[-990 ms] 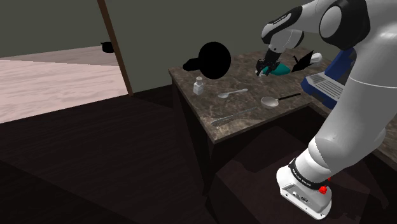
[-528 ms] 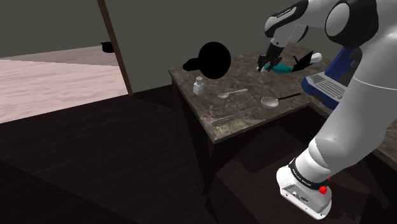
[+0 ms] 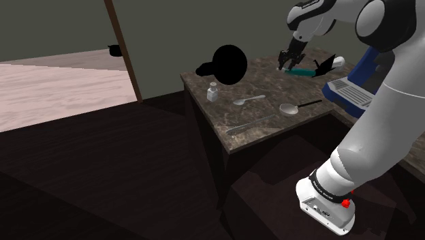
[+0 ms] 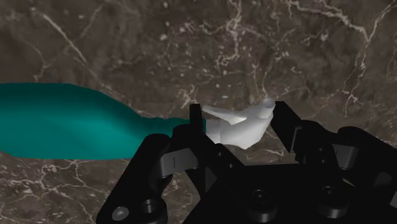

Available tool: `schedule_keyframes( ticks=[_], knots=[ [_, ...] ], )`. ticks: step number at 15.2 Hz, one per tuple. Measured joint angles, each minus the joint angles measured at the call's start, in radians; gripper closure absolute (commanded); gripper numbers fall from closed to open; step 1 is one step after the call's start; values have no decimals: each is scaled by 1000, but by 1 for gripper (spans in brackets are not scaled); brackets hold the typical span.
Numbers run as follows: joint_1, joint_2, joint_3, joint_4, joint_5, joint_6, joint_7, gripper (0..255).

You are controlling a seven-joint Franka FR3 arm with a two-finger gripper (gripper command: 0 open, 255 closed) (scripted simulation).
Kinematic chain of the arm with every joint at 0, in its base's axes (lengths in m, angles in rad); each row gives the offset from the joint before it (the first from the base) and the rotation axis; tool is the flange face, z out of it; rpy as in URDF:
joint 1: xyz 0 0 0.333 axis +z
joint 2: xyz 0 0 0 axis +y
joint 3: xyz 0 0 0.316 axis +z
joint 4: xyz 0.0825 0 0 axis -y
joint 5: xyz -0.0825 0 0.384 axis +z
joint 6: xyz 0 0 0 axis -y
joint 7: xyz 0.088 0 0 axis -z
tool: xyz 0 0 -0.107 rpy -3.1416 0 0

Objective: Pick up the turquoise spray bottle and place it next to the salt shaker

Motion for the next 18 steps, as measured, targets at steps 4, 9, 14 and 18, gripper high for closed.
schedule_keyframes(
  ticks=[4,9,14,18],
  knots=[
    [2,-23,-5,26,-17,-44,12,255],
    [4,-43,-8,69,-33,-104,28,255],
    [5,-60,-11,118,-46,-166,42,255],
    [13,-80,-8,131,-59,-196,60,255]
  ],
)
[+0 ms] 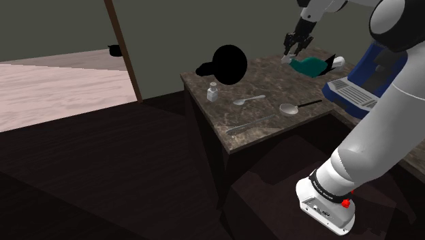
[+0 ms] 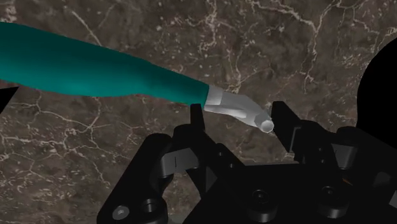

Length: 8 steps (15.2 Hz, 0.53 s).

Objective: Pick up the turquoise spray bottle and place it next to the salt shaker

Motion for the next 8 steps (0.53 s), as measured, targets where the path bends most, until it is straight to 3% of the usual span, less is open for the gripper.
schedule_keyframes(
  ticks=[8],
  knots=[
    [99,-222,83,-237,-111,60,209,255]
  ],
)
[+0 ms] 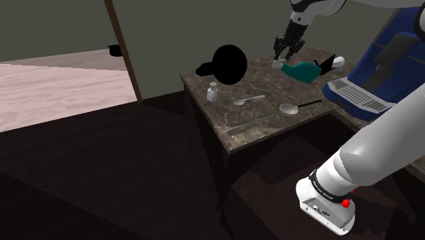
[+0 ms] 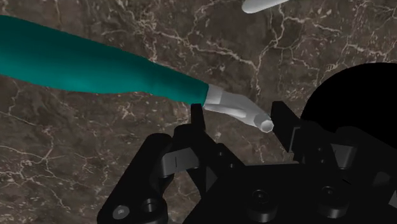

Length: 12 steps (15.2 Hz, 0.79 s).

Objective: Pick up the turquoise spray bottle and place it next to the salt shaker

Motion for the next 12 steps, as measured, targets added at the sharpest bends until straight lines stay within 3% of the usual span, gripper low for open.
schedule_keyframes(
  ticks=[12],
  knots=[
    [90,-251,193,-272,-61,48,314,255]
  ],
)
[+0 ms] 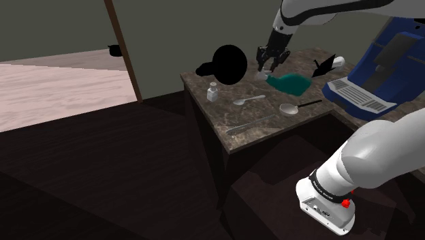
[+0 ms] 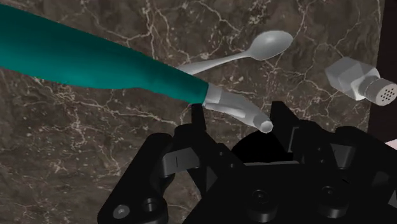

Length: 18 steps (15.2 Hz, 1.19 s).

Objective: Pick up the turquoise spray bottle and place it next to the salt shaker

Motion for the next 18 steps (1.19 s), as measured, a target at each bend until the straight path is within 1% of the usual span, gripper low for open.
schedule_keyframes(
  ticks=[6,11,13,14,15,18],
  knots=[
    [53,-64,111,-65,19,7,154,255],
    [105,-79,209,-83,48,16,286,255],
    [115,-78,228,-98,54,34,311,255],
    [115,-78,228,-98,54,34,311,0],
    [115,-78,228,-98,54,34,311,0],
    [122,-143,221,-205,37,93,251,0]
  ],
)
